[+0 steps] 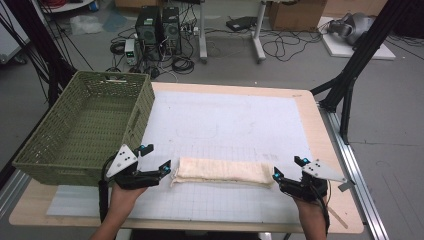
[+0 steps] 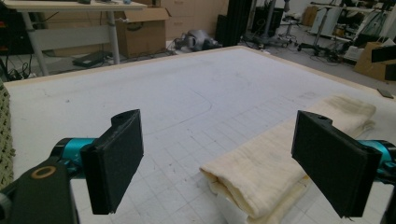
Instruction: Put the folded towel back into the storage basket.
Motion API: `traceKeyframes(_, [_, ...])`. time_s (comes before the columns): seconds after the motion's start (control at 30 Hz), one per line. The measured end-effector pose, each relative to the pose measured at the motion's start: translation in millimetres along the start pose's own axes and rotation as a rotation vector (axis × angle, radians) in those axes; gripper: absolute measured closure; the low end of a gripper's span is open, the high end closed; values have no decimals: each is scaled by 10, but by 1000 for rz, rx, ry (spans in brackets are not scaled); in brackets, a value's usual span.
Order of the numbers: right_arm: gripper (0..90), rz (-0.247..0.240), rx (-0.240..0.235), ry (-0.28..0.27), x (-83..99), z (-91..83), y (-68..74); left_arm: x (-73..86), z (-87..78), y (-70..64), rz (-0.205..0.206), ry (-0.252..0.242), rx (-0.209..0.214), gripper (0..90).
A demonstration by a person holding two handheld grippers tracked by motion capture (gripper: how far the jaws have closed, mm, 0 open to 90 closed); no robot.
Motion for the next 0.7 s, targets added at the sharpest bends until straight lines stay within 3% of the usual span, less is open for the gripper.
traceKeyframes(0.13, [163, 2, 20, -9, -12, -13, -2, -1, -3, -20, 15, -2, 1, 167])
traceKeyframes(0.7, [164, 2, 5, 9, 15, 30, -5, 18, 15, -31, 11, 20, 13, 171])
Point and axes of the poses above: each handheld gripper's, and its own axes: z roughly forward along the jaws, x roughly out of its underside, y roughly to its left, the point moved 6 cm from there along z, roughly forward along the jaws, and after that the axes turned 2 degrees about z, right-handed, at the moved point
